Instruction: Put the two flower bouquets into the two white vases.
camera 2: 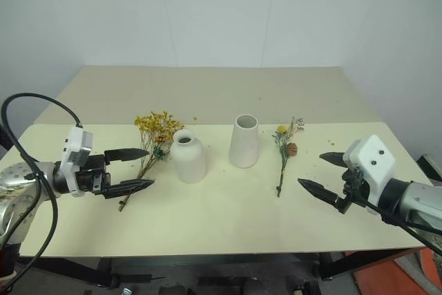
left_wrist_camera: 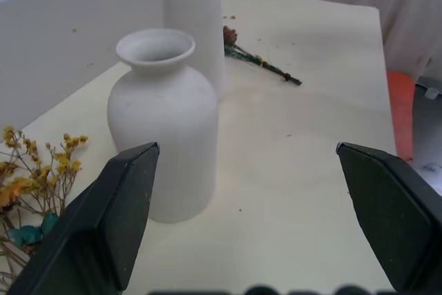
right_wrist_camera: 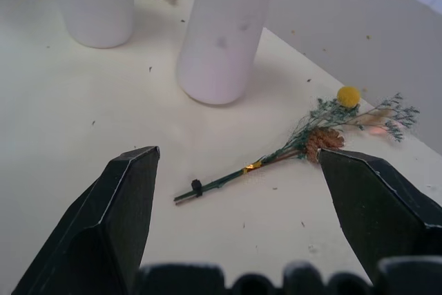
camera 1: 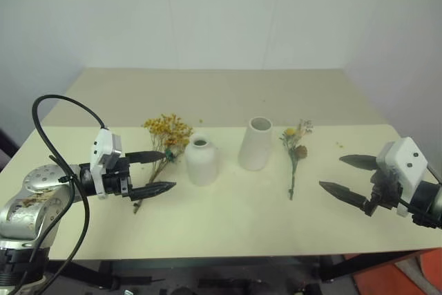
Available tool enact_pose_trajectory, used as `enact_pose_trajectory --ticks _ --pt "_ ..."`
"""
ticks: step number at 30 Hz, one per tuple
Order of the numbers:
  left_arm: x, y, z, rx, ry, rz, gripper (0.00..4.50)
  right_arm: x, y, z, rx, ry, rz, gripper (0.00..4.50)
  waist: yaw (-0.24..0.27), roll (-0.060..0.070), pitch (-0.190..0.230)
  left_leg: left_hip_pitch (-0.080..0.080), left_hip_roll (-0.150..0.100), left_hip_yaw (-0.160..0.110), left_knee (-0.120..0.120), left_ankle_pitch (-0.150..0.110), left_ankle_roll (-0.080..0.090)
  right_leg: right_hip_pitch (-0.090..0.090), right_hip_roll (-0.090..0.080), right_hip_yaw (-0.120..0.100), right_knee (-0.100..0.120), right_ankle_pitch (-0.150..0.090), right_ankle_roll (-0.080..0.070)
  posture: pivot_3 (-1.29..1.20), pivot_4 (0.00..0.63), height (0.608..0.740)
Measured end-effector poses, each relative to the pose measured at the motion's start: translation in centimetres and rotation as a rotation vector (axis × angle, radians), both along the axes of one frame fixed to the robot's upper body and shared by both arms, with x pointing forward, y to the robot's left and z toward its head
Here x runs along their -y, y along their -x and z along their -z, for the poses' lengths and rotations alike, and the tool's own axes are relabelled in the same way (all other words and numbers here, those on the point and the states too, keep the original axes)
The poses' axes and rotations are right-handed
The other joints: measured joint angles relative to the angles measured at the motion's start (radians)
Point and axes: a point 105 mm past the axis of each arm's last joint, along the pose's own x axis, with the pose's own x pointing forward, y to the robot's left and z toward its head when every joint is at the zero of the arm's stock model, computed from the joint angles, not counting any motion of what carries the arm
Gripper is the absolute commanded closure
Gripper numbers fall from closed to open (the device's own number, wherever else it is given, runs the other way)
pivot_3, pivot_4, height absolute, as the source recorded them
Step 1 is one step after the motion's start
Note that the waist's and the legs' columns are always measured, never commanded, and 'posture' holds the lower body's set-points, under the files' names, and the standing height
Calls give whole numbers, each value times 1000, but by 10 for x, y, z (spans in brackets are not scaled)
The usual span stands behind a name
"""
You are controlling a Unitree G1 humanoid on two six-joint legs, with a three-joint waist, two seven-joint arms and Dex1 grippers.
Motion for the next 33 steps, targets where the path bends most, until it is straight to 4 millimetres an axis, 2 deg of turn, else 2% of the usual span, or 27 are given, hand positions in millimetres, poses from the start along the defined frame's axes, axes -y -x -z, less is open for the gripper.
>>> enact_pose_trajectory --ticks 5,8,10,16,19,22,27,33 --pt "13 -9 -32 78 -3 14 0 -7 -15 -1 -18 -21 -1 216 1 0 0 0 0 0 0 0 0 0 0 0 0 0 0 0 150 740" --pt "34 -21 -53 139 -59 28 0 -10 -33 2 -59 -69 81 216 -1 -1 0 -1 -1 0 1 0 0 0 0 0 0 1 -1 0 150 740" --pt "42 -27 -62 154 -64 41 0 -11 -42 8 -107 -87 131 216 -3 -1 0 -1 -1 -1 1 0 0 -1 0 0 0 4 -6 0 150 740" --pt "70 -48 -86 175 -50 68 0 -19 -67 32 -285 -129 268 216 -6 0 0 -4 -1 -1 1 0 0 -3 1 0 0 4 -6 0 150 740" --pt "78 -52 -88 160 -51 101 0 -25 -75 36 -331 -140 289 216 -7 0 0 -4 -1 -1 1 0 0 -4 1 0 0 4 -7 0 150 740" --pt "94 -53 -85 125 -66 172 0 -22 -86 39 -367 -136 345 216 -5 0 0 -4 -1 -1 1 0 0 -4 0 0 0 4 -7 0 150 740" --pt "114 -45 -73 115 -167 352 0 -21 -104 50 -438 -133 433 216 -6 0 0 -6 -1 -1 1 0 0 -5 0 0 0 4 -7 0 150 740" --pt "119 -31 -69 159 -240 546 0 -11 -113 70 -510 -98 527 216 -7 0 0 -7 -1 -1 1 0 0 -6 0 0 1 5 -7 0 150 740"
